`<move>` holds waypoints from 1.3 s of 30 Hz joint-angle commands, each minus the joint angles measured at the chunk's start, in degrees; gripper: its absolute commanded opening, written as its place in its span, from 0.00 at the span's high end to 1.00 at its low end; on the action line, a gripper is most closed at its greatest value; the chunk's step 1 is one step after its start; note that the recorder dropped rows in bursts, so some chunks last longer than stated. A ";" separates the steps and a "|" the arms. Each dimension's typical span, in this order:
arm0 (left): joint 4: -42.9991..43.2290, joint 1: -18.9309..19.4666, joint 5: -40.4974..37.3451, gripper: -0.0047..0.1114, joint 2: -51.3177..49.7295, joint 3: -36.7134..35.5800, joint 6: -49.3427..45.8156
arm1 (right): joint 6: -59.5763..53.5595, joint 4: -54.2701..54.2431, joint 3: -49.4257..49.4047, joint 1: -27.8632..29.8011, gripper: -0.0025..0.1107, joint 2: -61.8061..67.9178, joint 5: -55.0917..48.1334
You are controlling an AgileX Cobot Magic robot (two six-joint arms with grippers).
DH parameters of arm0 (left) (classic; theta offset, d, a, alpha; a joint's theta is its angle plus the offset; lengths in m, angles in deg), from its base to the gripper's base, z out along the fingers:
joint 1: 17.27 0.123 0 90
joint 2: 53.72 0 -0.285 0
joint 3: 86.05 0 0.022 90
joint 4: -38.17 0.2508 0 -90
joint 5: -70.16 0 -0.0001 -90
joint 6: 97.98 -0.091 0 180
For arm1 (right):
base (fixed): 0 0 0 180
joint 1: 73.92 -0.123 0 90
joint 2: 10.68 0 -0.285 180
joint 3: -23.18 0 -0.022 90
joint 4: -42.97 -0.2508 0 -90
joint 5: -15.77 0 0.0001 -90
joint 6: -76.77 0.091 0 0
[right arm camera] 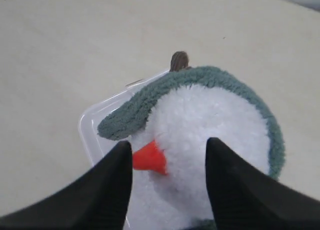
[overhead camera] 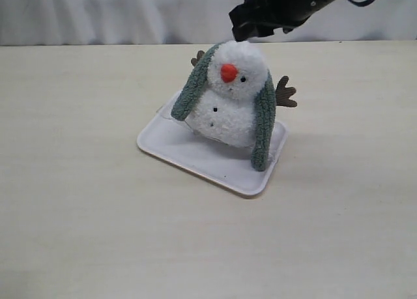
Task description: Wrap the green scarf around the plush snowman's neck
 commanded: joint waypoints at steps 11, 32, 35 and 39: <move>0.14 0.21 0.68 0.96 0.15 -0.11 0.00 | -1.69 0.08 0.07 0.20 0.94 4.83 10.10; 0.14 0.21 0.68 0.96 0.15 -0.11 0.00 | 0.72 16.69 -0.20 -9.09 0.94 8.60 -4.30; 0.14 0.21 0.68 0.96 0.15 -0.11 0.00 | 0.72 16.84 -0.20 -9.19 0.94 8.60 -5.91; 0.14 0.21 0.68 0.96 0.15 -0.11 0.00 | 0.72 17.00 -0.20 -9.19 0.94 8.60 -7.57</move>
